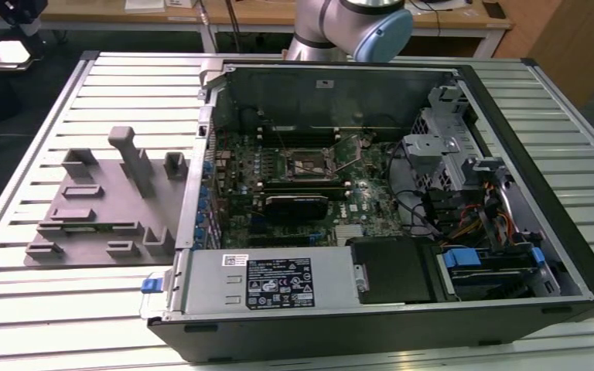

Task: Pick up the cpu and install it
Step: 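Pick up the cpu and move it towards the insertion slot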

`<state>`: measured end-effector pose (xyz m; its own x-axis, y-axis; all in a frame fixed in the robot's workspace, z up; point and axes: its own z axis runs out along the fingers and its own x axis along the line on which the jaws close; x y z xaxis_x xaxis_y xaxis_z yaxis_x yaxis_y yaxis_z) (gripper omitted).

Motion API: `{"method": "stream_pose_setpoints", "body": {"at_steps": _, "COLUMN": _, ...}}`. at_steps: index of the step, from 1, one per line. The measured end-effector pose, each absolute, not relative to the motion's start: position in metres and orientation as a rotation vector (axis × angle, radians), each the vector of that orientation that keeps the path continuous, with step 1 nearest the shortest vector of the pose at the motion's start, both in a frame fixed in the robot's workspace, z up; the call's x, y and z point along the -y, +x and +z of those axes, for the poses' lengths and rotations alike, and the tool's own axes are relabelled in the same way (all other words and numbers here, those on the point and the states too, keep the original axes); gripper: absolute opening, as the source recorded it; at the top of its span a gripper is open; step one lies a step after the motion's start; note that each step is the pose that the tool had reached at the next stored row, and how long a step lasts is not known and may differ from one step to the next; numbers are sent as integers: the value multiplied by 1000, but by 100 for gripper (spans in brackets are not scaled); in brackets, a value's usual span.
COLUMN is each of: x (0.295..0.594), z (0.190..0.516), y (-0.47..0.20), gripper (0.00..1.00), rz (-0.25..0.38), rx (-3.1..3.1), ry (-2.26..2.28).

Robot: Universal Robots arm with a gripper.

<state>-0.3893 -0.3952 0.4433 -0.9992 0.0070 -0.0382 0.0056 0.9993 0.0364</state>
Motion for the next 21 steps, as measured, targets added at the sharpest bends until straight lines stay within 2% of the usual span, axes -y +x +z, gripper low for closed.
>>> {"method": "stream_pose_setpoints", "body": {"at_steps": 21, "x": 395, "z": 443, "y": -353, "gripper": 54, "rz": 56, "rx": -3103, "ry": 10}}
